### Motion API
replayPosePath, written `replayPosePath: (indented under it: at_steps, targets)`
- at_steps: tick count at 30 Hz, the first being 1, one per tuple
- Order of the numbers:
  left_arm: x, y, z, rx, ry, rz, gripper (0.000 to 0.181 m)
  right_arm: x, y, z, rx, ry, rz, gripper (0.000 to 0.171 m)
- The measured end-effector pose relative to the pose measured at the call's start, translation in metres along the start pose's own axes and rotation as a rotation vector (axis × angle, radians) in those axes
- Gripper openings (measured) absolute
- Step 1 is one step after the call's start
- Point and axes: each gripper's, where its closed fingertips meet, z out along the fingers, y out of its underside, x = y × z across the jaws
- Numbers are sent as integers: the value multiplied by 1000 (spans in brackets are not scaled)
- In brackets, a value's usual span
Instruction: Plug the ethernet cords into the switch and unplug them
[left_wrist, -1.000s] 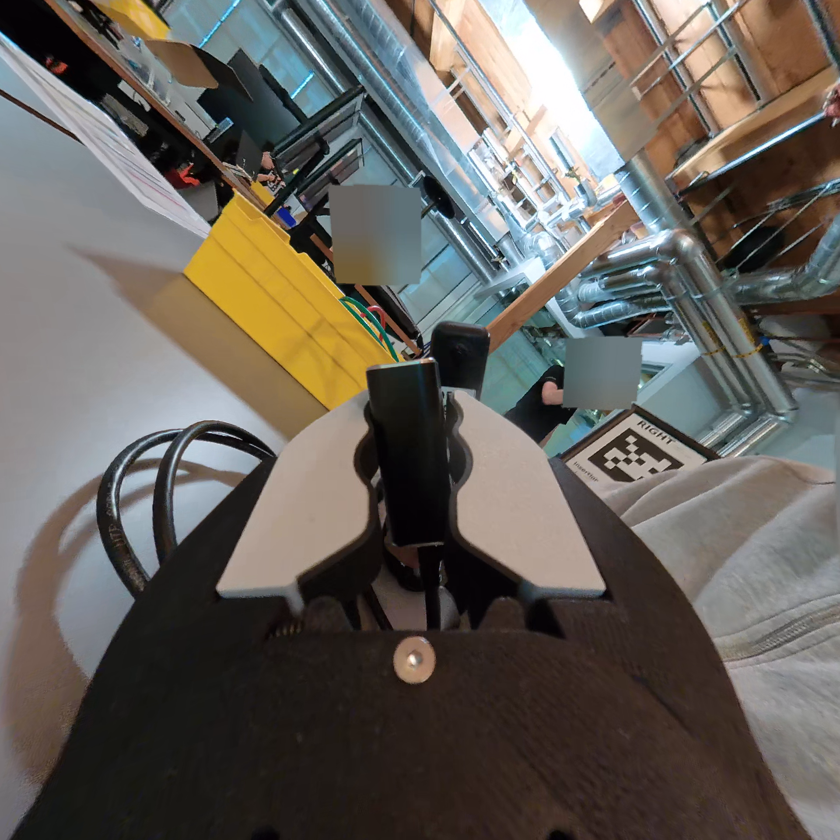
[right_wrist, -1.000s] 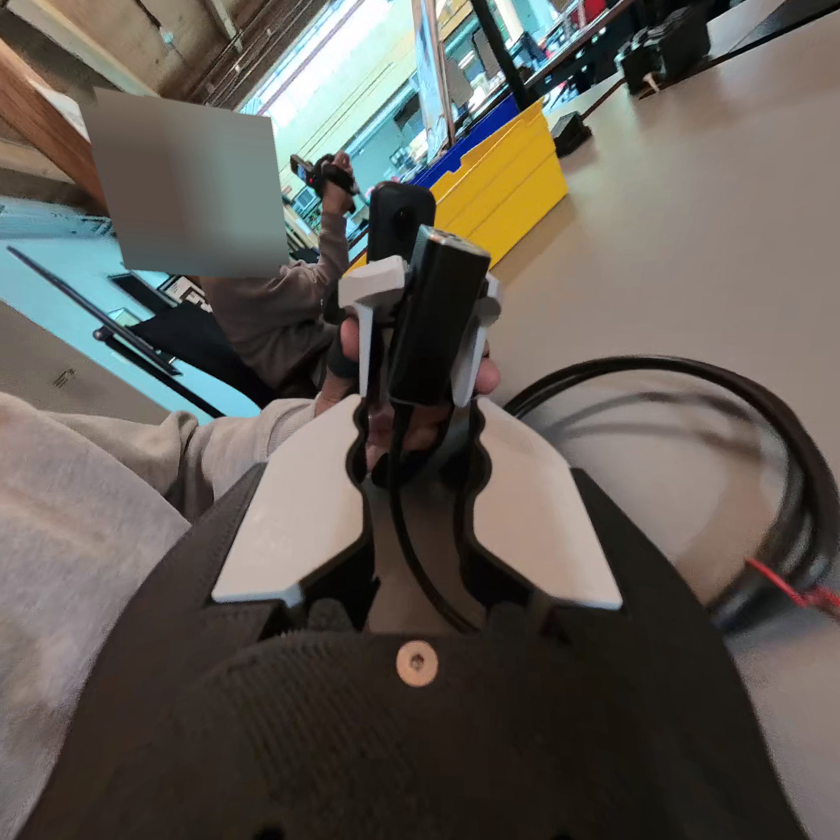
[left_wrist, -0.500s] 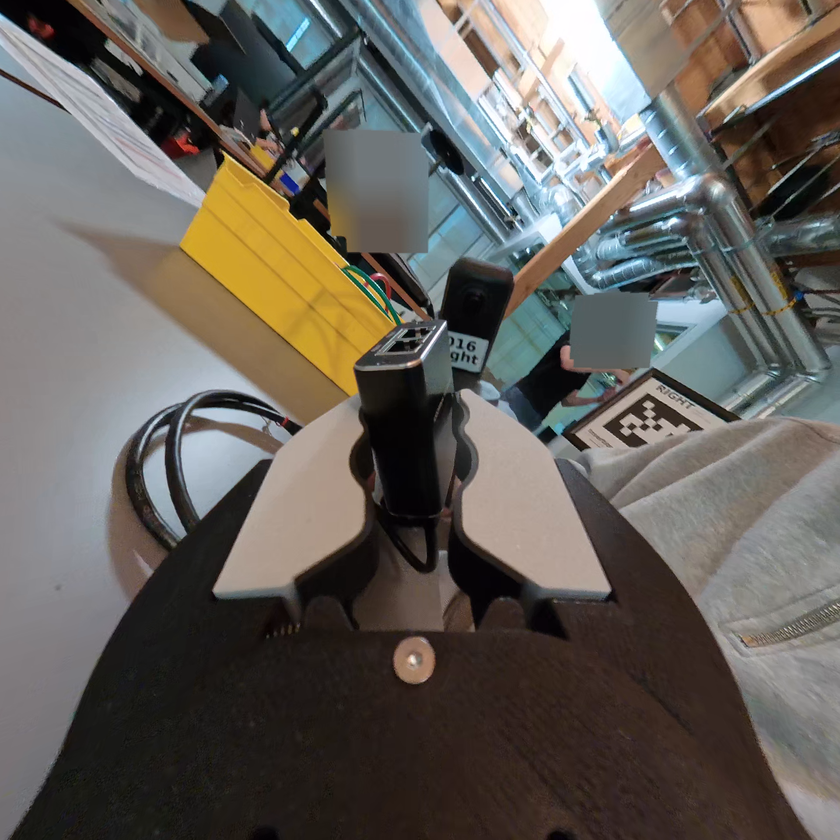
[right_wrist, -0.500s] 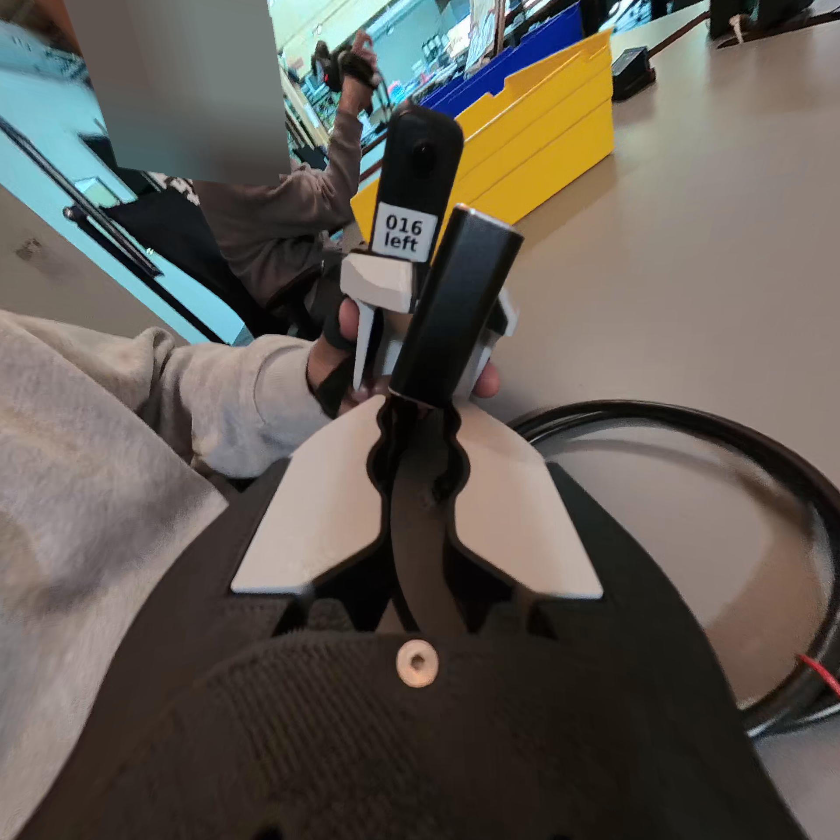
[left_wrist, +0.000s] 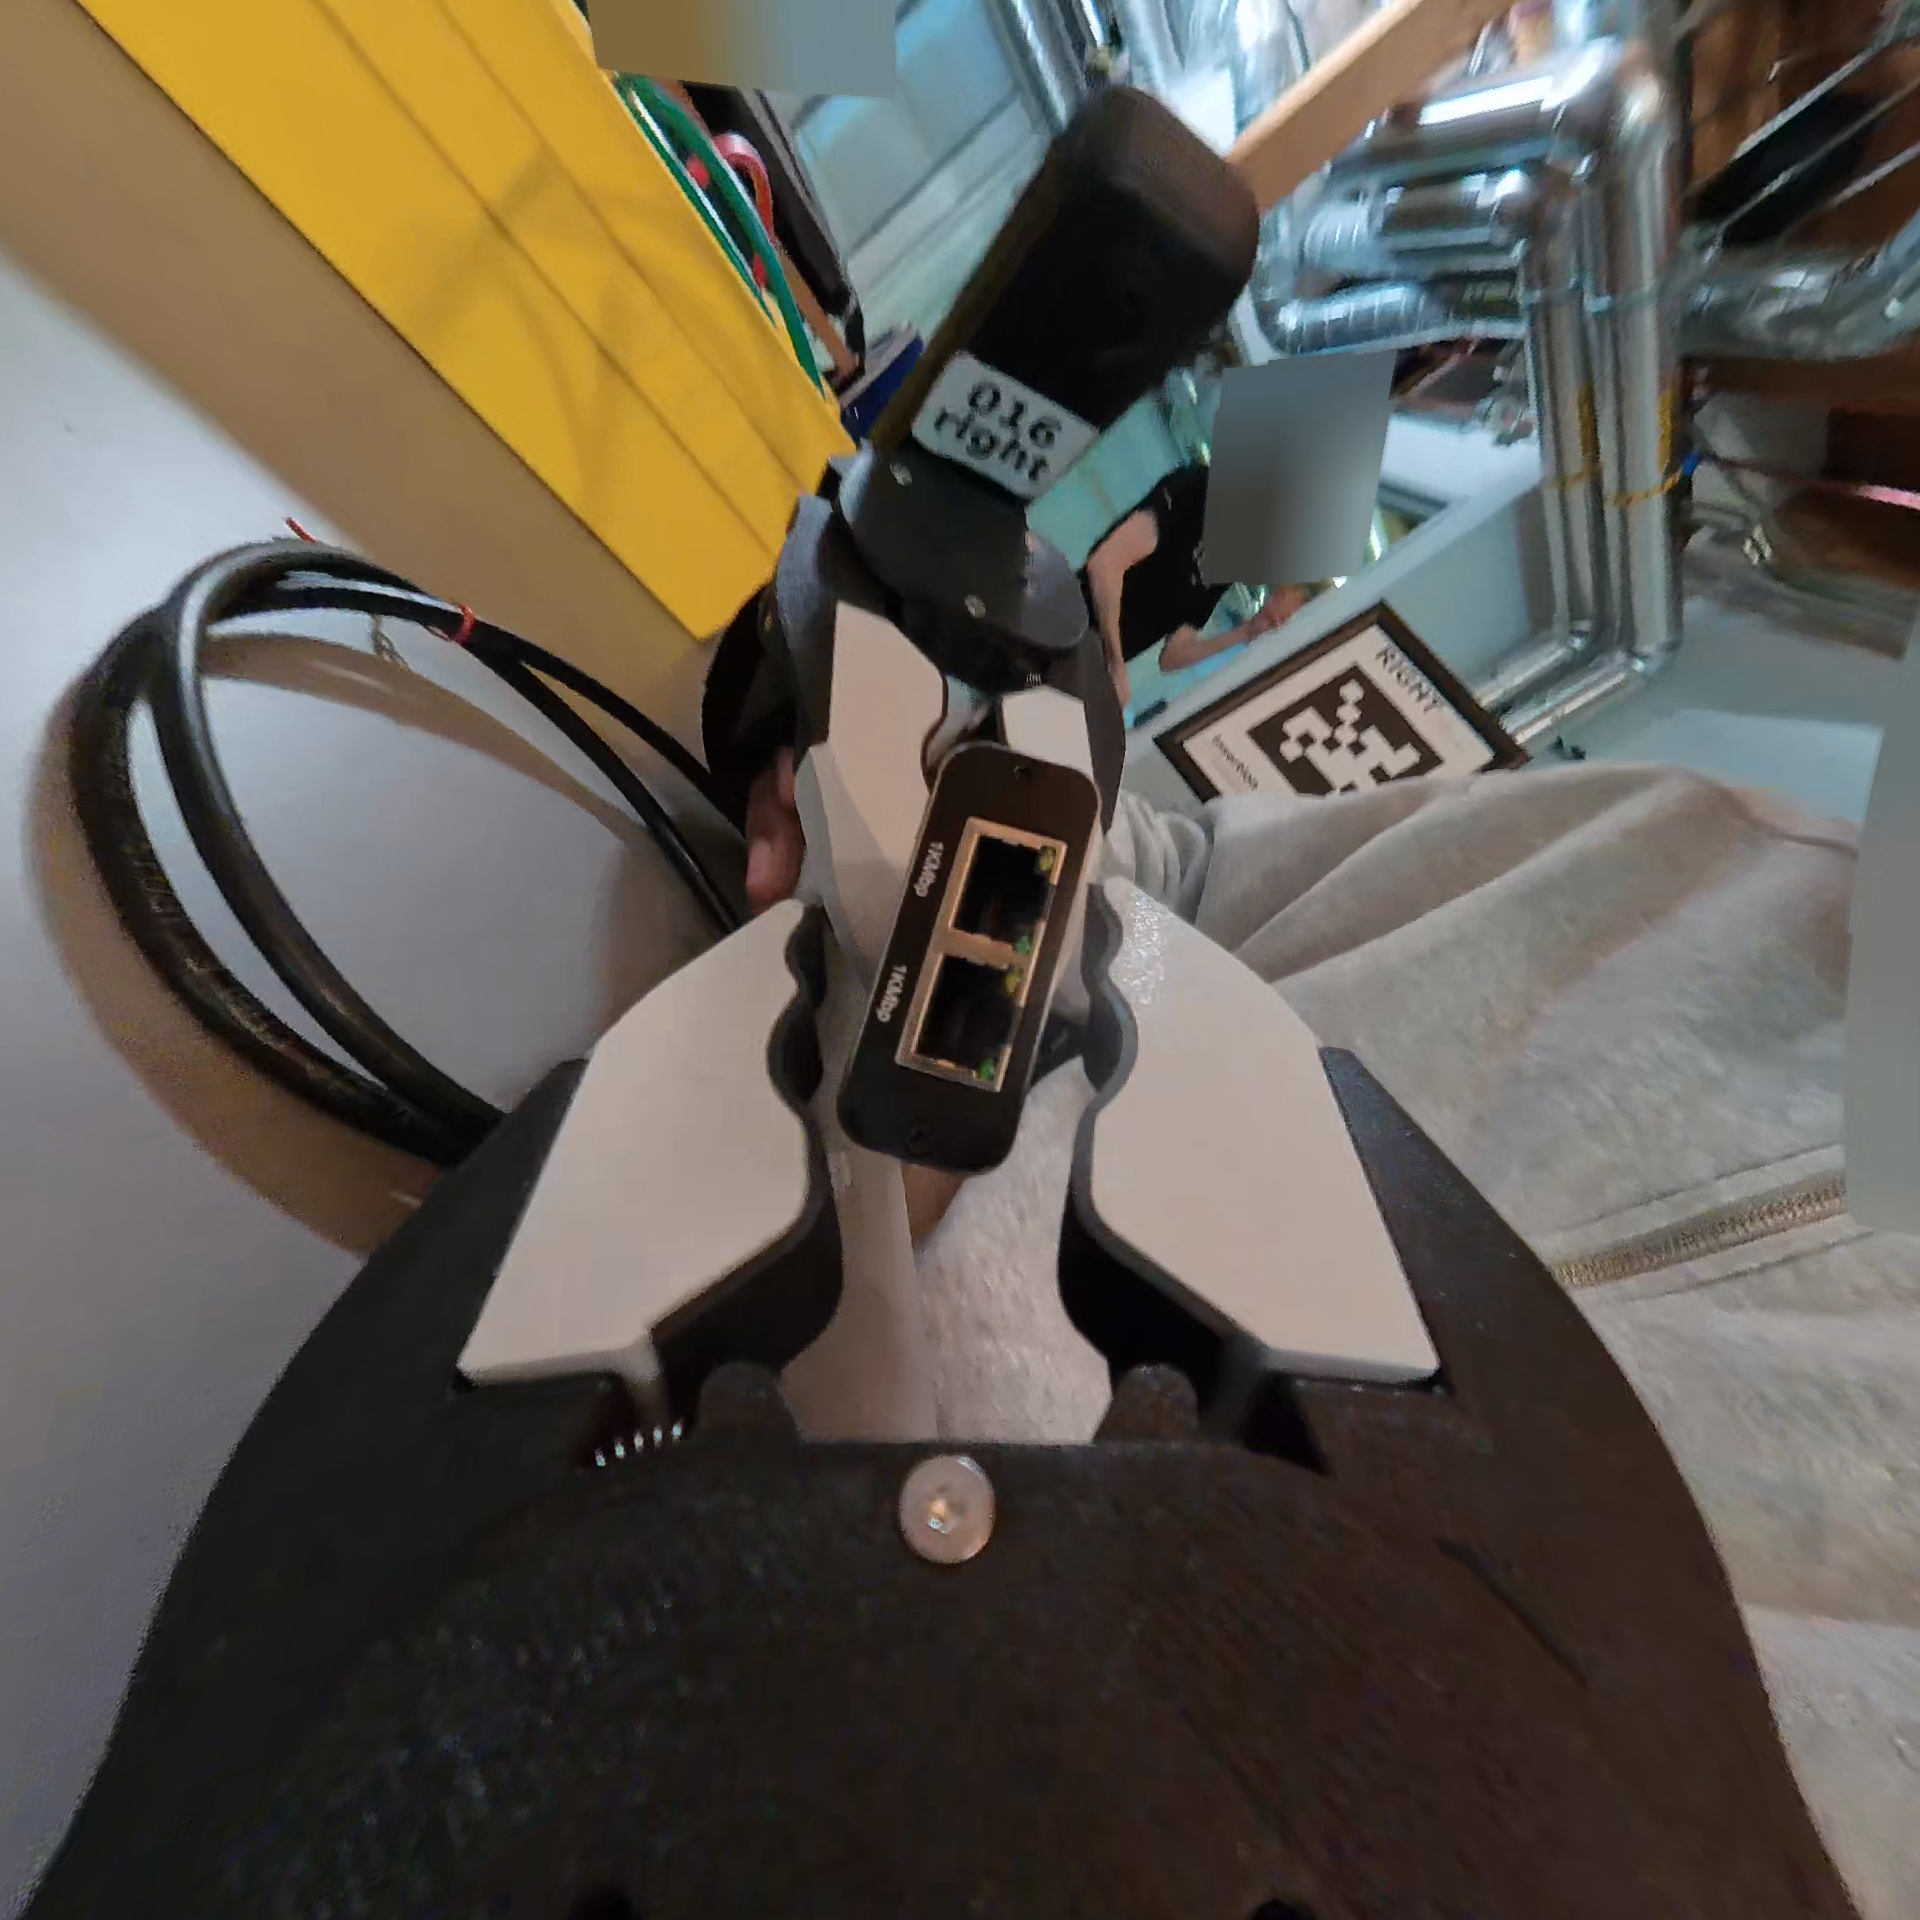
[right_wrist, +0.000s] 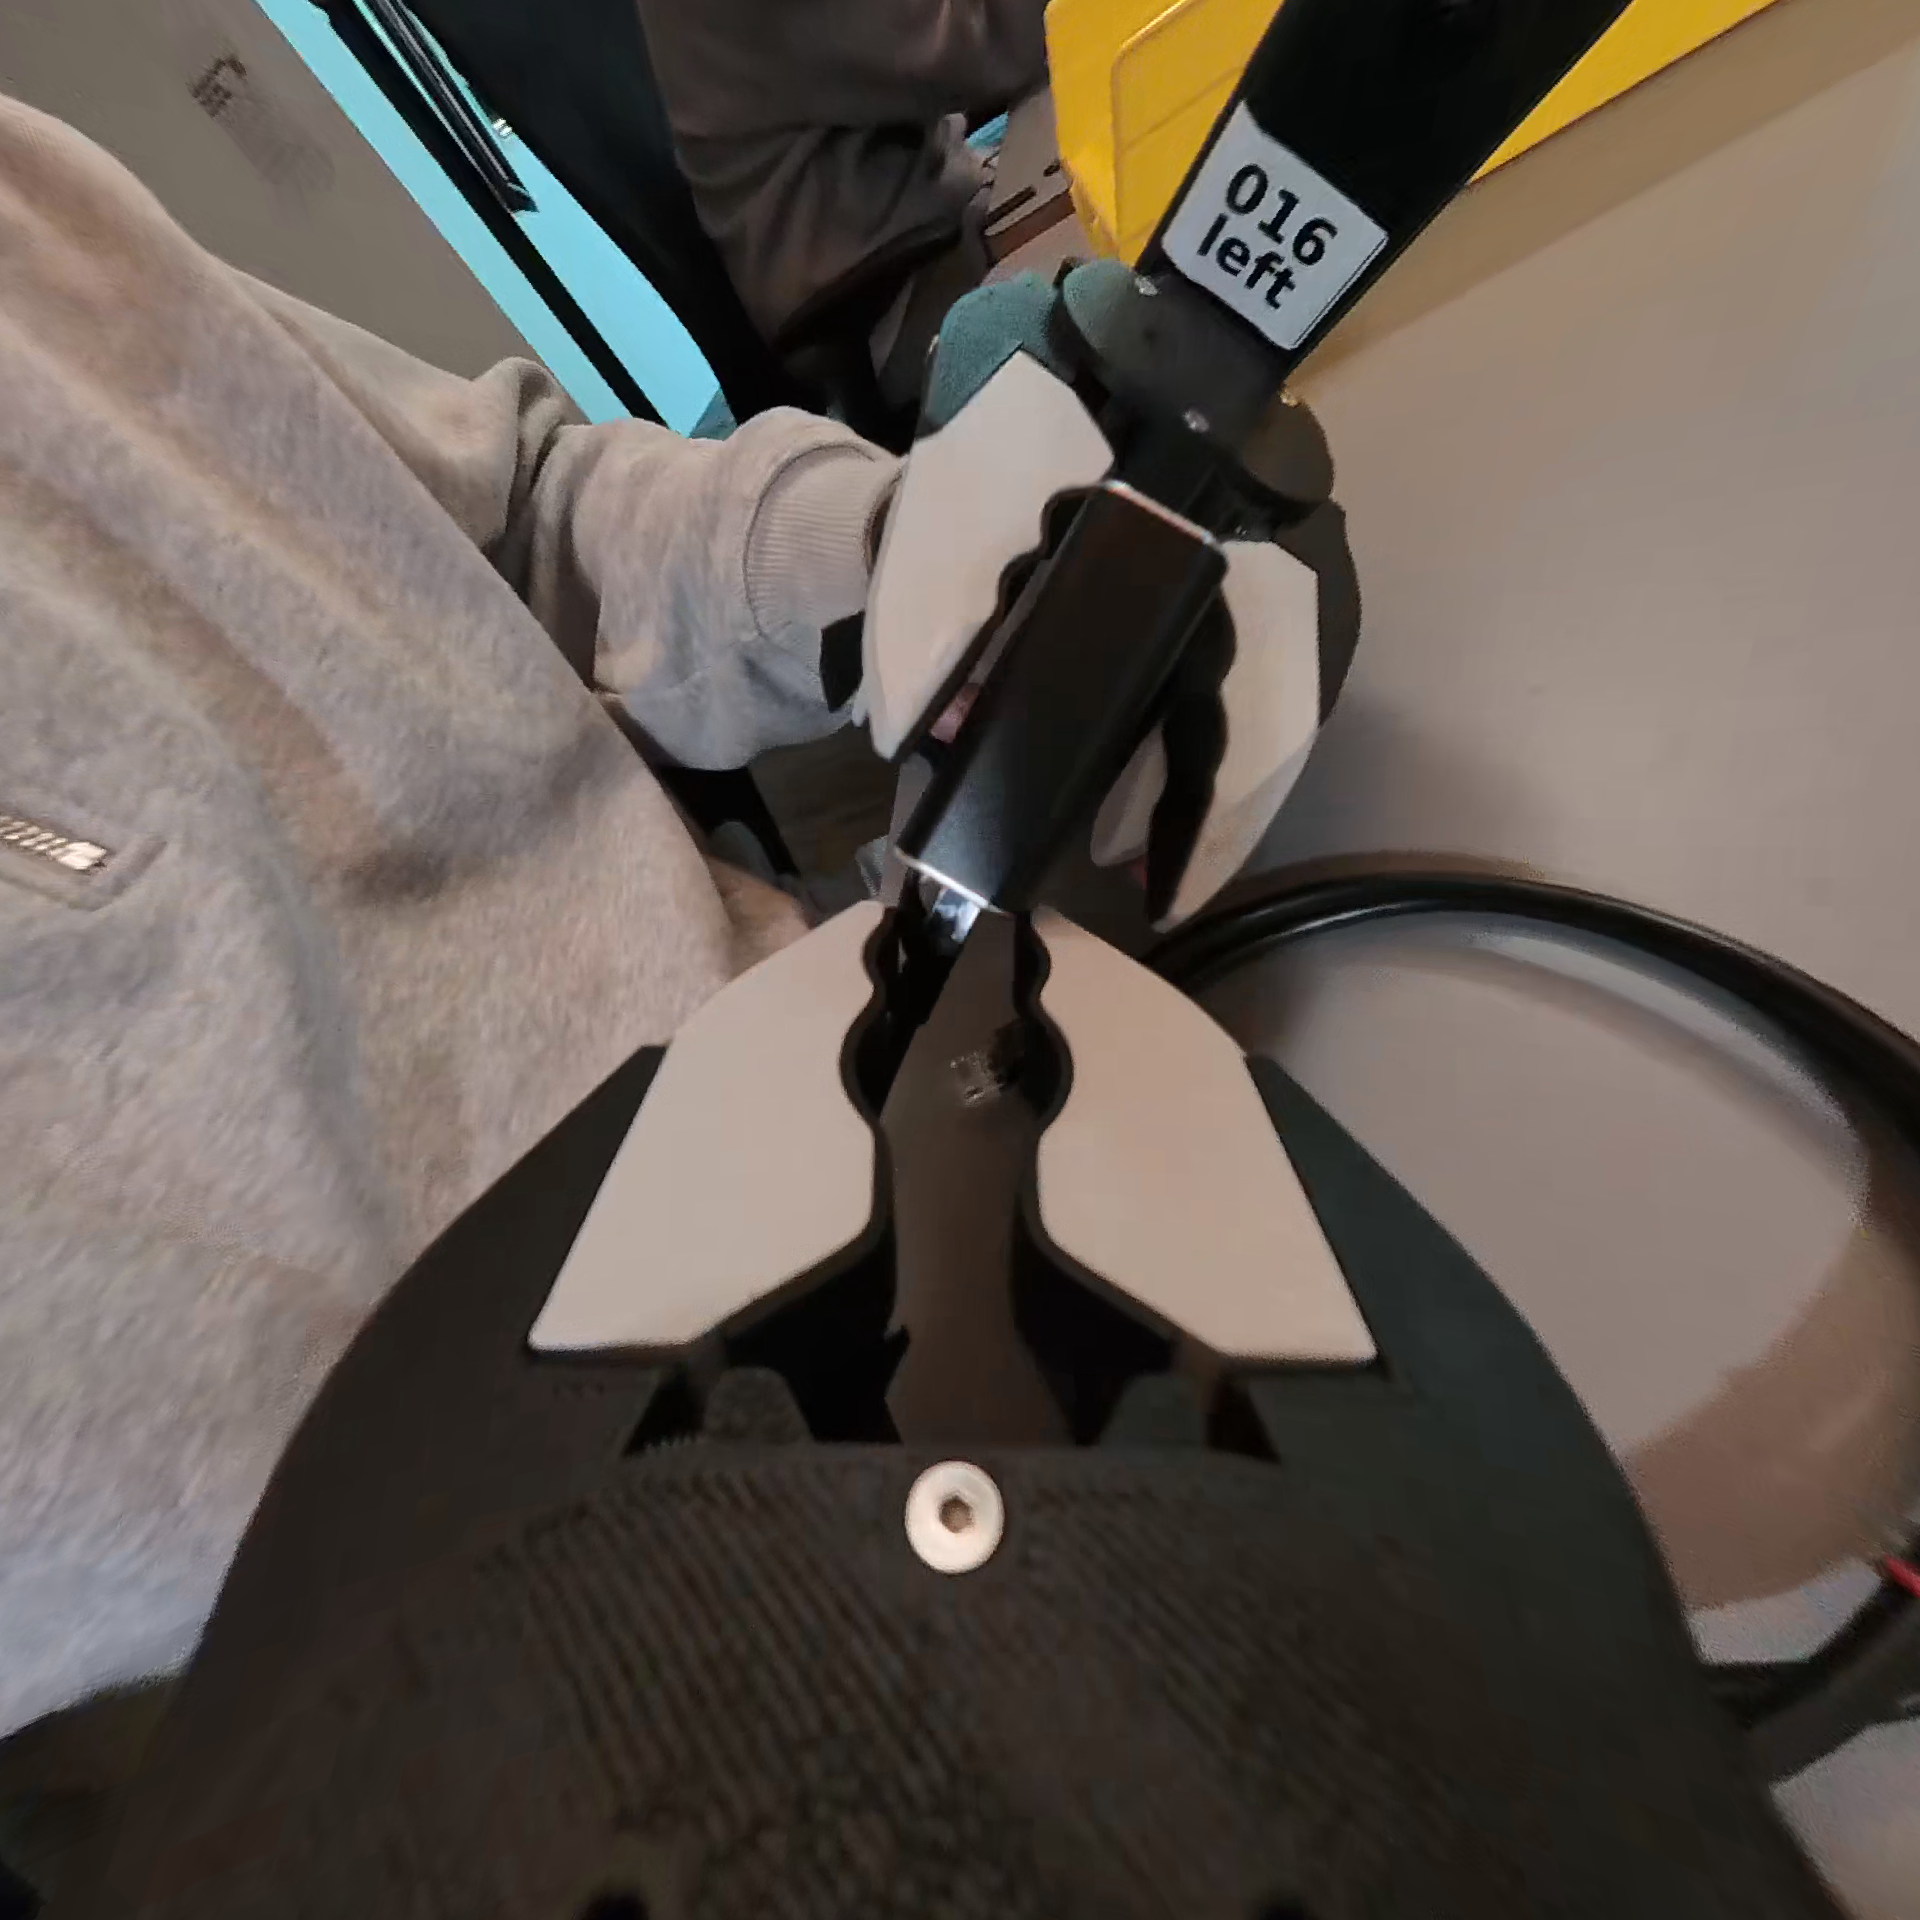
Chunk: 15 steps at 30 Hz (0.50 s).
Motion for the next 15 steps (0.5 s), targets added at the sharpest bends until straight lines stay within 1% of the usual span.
replayPosePath:
  at_steps: [3,5,6,7,8,10,11,13,15]
  targets:
    - [4,14,5,-94,18,10,33,-4,-1,-5,14,-32,13,20]
    - [8,20,6,-140,29,28,28,-6,-2,-8,28,-47,18,15]
    - [6,24,5,-175,12,26,28,-3,-4,-10,41,-19,6,14]
    - [3,23,3,-174,-11,26,28,2,-6,-11,53,25,-16,14]
    - [0,18,2,-141,-32,28,28,8,-10,-14,76,73,-41,15]
    - [-3,6,-2,-62,-39,0,28,23,-21,-21,148,200,-100,27]
    - [-5,0,-5,-18,-40,-22,28,29,-28,-26,183,263,-144,30]
    - [-7,-14,-13,80,-25,-80,28,33,-41,-37,258,362,-233,34]
    - [-10,-24,-22,163,-11,-129,27,31,-52,-46,329,422,-302,39]
